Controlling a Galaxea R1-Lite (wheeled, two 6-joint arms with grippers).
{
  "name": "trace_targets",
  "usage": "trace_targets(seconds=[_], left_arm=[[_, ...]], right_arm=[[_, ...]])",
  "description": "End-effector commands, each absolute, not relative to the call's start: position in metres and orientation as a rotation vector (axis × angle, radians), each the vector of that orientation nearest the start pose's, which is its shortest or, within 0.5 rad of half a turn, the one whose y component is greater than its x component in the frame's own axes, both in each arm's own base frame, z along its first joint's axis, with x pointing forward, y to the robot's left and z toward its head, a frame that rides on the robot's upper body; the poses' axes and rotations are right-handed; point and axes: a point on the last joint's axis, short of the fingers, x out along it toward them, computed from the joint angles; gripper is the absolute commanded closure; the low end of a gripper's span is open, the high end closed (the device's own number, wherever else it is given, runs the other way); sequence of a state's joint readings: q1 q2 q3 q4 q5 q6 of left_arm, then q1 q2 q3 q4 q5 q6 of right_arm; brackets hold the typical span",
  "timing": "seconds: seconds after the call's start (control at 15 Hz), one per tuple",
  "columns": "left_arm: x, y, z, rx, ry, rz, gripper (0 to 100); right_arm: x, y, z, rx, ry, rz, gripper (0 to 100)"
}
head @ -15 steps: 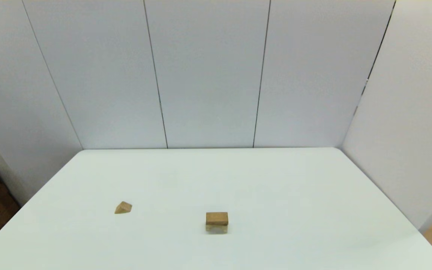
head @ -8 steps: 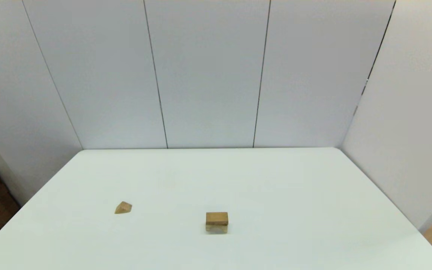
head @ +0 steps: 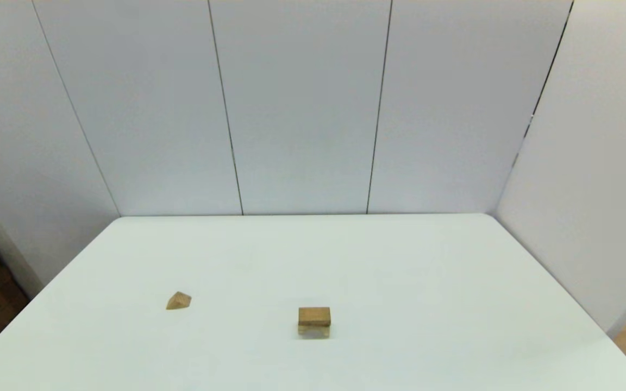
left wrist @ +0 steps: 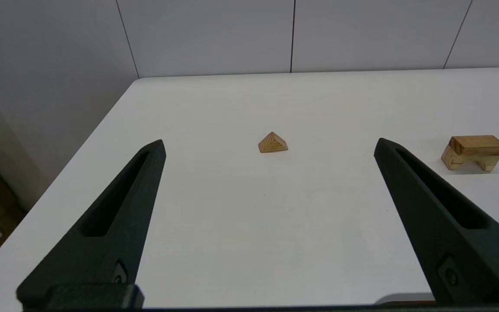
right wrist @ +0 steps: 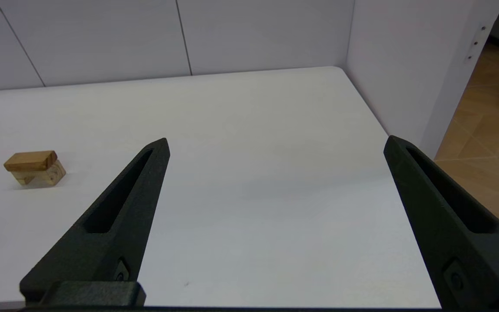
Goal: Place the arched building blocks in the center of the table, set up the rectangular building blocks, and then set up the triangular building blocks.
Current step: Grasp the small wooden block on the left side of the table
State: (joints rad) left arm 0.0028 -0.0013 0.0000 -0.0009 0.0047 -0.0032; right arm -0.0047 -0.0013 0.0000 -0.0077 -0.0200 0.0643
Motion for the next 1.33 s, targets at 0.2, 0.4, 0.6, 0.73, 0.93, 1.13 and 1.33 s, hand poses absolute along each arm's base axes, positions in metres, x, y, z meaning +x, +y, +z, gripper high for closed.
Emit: trace_targets(seconds=[0.2,0.4,0.6,0.73,0.93,1.13,1.33], left_arm=[[-0.023,0.0,0.076,0.002,-0.002,0.006,0],[-0.023,0.0,0.076,0.012,-0.002,0.005,0],[-0.02,0.0,0.093,0.021,0.047,-0.01,0],[-0.002,0.0,0.134,0.017,0.156,-0.012,0],[0.057,0.003,0.201,0.052,0.426,0.035,0],[0.107,0.01,0.239,0.194,0.697,-0.002,0],[0.181,0.017,0.24,0.247,0.829,-0.05,0]], right_arm=[[-0.023,0.0,0.076,0.064,-0.009,-0.026,0],[-0.023,0.0,0.076,0.064,-0.008,-0.024,0],[-0.023,0.0,0.076,0.064,-0.008,-0.024,0],[-0.023,0.0,0.076,0.065,-0.01,-0.026,0],[-0.023,0.0,0.076,0.064,-0.008,-0.024,0],[-0.023,0.0,0.076,0.064,-0.009,-0.026,0],[-0.023,0.0,0.076,0.064,-0.009,-0.027,0]])
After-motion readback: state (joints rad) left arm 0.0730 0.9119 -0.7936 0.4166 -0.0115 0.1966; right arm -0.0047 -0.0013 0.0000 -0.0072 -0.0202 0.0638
